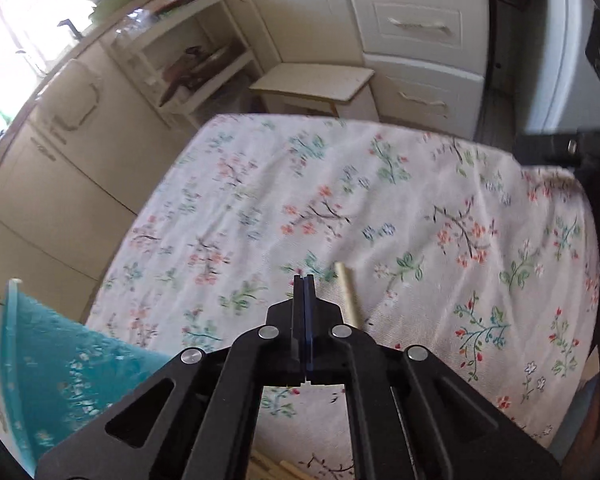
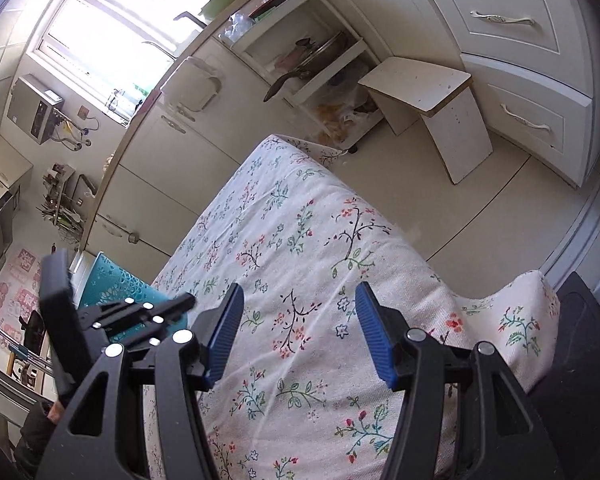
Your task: Organize utensils
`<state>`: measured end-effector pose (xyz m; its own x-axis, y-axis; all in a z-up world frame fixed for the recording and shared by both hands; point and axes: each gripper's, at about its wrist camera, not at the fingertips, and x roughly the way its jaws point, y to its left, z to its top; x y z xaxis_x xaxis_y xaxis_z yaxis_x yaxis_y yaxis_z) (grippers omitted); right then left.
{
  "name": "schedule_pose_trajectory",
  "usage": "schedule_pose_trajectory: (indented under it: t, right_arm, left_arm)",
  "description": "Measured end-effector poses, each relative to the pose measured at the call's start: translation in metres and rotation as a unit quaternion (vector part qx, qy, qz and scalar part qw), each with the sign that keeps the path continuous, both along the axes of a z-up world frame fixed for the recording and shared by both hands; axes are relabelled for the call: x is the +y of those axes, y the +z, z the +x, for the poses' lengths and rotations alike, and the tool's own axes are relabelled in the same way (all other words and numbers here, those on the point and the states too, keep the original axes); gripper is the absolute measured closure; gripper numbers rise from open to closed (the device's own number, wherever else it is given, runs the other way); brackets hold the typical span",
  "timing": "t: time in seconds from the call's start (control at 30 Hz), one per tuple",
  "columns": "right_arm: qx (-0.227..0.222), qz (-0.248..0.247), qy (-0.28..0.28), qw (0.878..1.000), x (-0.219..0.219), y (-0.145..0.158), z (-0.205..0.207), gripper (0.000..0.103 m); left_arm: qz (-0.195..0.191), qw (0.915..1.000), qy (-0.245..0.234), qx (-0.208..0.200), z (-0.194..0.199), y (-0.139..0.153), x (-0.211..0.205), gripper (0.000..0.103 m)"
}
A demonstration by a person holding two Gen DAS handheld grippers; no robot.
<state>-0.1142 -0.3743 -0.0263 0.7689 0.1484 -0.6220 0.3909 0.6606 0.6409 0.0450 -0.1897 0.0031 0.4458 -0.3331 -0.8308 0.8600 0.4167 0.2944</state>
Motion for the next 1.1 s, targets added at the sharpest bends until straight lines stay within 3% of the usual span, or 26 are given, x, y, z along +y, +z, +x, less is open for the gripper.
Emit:
schedule_pose_trajectory:
  t: [0.1,0.13,0.27,0.33,0.4,0.5,0.57,0.67,0.73,0.83,0.93,1.0,1.1]
  right_arm:
    - [0.0,-0.013,0.009,1.0,0.006,0.003,0.0,0.046]
    - [0.0,-0.017,0.013,1.0,0.009,0.004,0.001,0.046]
    - [0.0,-0.031,0.028,0.999,0.02,0.007,0.003,0.046]
    - [0.002,-0.04,0.035,0.999,0.025,0.007,0.004,0.046]
    - [0.003,-0.041,0.035,0.999,0.025,0.007,0.004,0.046]
    - [0.004,-0.03,0.033,0.999,0.022,0.003,0.005,0.046]
    - [0.005,-0.026,0.035,0.999,0.021,0.001,0.007,0.046]
    - [0.004,-0.028,0.035,0.999,0.022,0.001,0.006,0.046]
    - [0.004,-0.025,0.034,0.999,0.021,0.0,0.005,0.046]
    - [0.003,-0.02,0.03,0.999,0.02,0.0,0.004,0.046]
    - [0.003,-0.017,0.028,0.999,0.019,-0.001,0.003,0.046]
    - [0.004,-0.021,0.03,0.999,0.022,0.0,0.004,0.046]
    - [0.006,-0.029,0.031,0.999,0.024,0.001,0.005,0.046]
  left_arm:
    - [-0.009,0.9998,0.012,0.013,0.005,0.011,0.001,0.103]
    - [-0.009,0.9992,0.017,0.035,0.007,0.01,0.0,0.103]
    - [0.01,0.997,0.043,0.063,0.013,-0.014,-0.01,0.098]
    - [0.018,0.9964,0.055,0.061,0.013,-0.028,-0.016,0.074]
    - [0.013,0.9953,0.069,0.067,0.015,-0.036,-0.018,0.066]
    - [0.019,0.9938,0.085,0.069,0.019,-0.046,-0.021,0.068]
    - [0.007,0.9923,0.091,0.083,0.021,-0.047,-0.02,0.095]
    - [0.022,0.9936,0.089,0.066,0.016,-0.05,-0.025,0.098]
    - [0.014,0.9926,0.092,0.077,0.015,-0.046,-0.023,0.099]
    - [-0.032,0.9897,0.109,0.086,0.016,-0.019,-0.008,0.098]
    - [-0.105,0.9822,0.129,0.087,0.02,0.033,0.016,0.098]
    - [-0.163,0.9729,0.143,0.08,0.025,0.075,0.035,0.098]
    - [-0.264,0.9476,0.172,0.053,0.04,0.145,0.076,0.098]
